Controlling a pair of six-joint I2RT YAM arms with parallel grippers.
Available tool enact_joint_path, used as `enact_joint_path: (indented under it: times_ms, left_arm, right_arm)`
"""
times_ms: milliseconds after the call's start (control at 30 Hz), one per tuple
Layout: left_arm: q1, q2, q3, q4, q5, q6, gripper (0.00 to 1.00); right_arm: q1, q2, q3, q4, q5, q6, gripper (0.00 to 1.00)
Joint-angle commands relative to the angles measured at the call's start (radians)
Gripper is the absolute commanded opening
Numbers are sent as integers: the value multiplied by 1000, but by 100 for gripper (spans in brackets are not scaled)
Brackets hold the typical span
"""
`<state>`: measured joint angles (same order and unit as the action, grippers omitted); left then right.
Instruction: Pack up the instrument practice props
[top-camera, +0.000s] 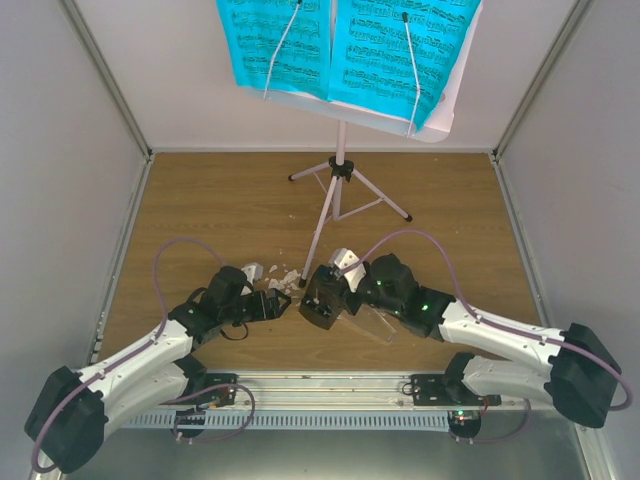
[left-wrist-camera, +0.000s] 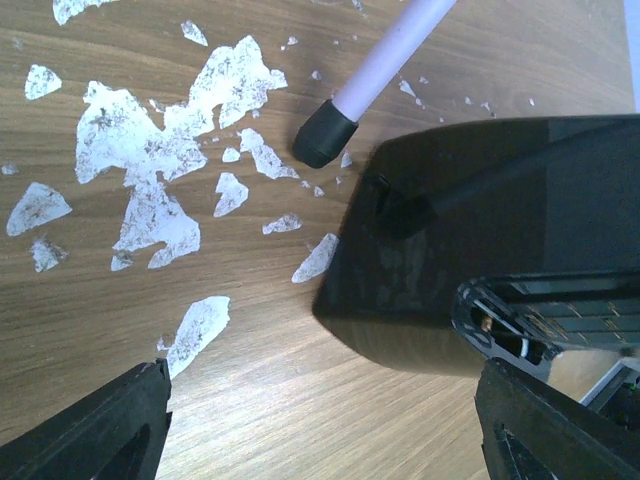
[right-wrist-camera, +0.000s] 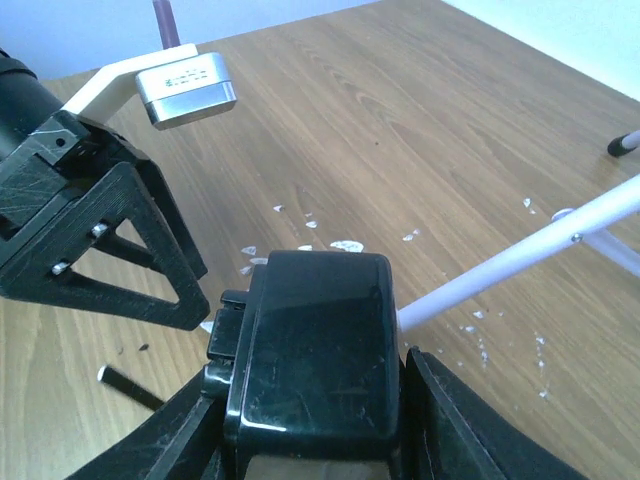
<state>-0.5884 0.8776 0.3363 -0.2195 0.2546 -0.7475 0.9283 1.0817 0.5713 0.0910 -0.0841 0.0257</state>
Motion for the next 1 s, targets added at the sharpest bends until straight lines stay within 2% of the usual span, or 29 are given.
enact_joint_path:
  times_ms: [0, 233, 333, 467, 733, 967]
  left_arm:
    - [-7, -16, 11, 69, 2, 19, 84]
    - [-7, -53, 4, 97, 17, 52, 84]
    - [-7, -74, -3, 123, 35, 71, 84]
    - [-8, -101, -1, 146, 42, 101, 86]
    - [-7, -160, 40, 155, -46, 143, 94]
    - [-4, -189, 259, -3, -244, 191, 99]
  right_arm:
    - [-24, 35, 16, 113, 14, -83, 38]
    - [-41, 63, 19, 137, -18, -108, 39]
    - [-42, 67, 17, 138, -17, -98, 43]
    - [-43, 52, 4, 130, 16, -78, 51]
    - [-79, -40, -52, 111, 82, 21, 74]
    - [-131, -155, -105, 104, 40, 113, 90]
